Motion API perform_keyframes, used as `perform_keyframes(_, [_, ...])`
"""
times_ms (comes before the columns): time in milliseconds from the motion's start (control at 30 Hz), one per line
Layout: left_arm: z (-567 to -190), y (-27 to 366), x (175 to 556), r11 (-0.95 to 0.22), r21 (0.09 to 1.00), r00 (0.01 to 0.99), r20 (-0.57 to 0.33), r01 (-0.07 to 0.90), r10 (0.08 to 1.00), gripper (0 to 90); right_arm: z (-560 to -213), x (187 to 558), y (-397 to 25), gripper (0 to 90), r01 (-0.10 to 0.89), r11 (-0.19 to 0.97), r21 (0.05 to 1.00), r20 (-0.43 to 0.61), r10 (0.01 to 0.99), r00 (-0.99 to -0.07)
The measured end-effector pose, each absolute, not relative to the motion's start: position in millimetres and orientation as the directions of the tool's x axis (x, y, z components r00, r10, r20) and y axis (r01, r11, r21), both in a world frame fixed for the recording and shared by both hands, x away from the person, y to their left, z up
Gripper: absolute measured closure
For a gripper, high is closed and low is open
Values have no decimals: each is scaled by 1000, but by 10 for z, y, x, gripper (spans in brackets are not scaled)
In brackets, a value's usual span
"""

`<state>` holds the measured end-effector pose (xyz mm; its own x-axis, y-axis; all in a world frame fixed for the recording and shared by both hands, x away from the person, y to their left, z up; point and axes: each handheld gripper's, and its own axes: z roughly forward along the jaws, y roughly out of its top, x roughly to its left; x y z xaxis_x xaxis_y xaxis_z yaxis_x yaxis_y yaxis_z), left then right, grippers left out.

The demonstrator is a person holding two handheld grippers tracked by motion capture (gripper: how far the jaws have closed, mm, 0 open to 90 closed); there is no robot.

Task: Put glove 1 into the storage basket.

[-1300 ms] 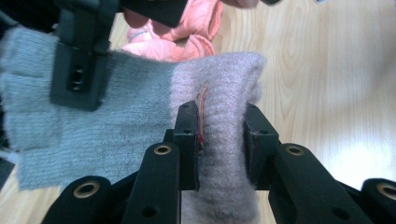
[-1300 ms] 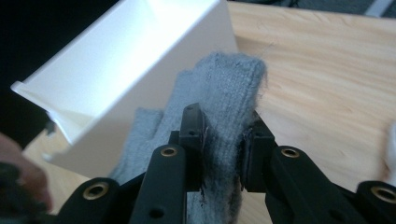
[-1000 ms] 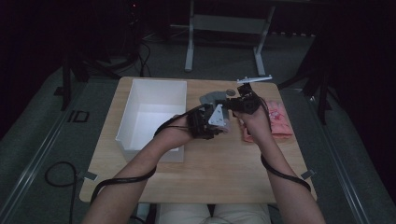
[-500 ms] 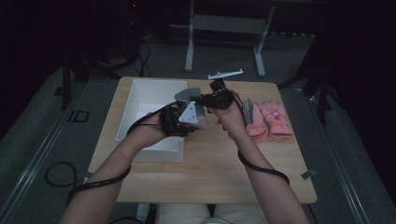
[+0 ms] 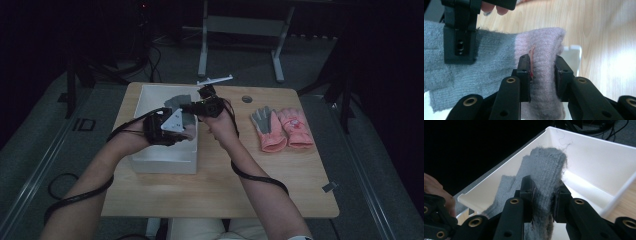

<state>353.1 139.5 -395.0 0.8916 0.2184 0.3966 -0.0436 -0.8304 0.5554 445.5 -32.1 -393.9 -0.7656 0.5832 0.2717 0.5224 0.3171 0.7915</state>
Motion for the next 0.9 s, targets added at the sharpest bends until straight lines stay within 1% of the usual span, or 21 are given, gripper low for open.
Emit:
perform_keyframes(67, [-3980,1473,3521,-844,534,896,400,-59,191,709,-3976,4447,-251,745,527,319,788,280,577,-767])
perform_keyframes(233, [-4071,1638,3520,-848,527,909,376,-53,177,710,-4102,4441,-82,745,542,332,772,296,566,-769])
perform_keyframes(367, [-4188,1659,3535,-875,481,918,369,-53,148,710,-4178,4428,-18,745,544,354,761,286,569,-771])
perform_keyframes(467, [-4269,1627,3587,-883,466,923,358,-47,139,710,-4252,4440,14,745,551,374,746,271,586,-764])
perform_keyframes(633, [-4479,1483,3738,-931,357,916,394,-78,74,710,-4338,4520,37,744,569,406,715,238,623,-745])
perform_keyframes(733, [-4560,1426,3793,-944,315,910,412,-96,45,710,-4376,4568,47,743,578,426,696,216,643,-735])
perform_keyframes(767, [-4620,1378,3820,-955,277,909,417,-105,21,710,-4406,4602,58,743,589,440,678,206,655,-727])
perform_keyframes(900, [-4678,1329,3850,-962,249,908,419,-110,5,711,-4419,4633,77,743,599,457,657,201,660,-723])
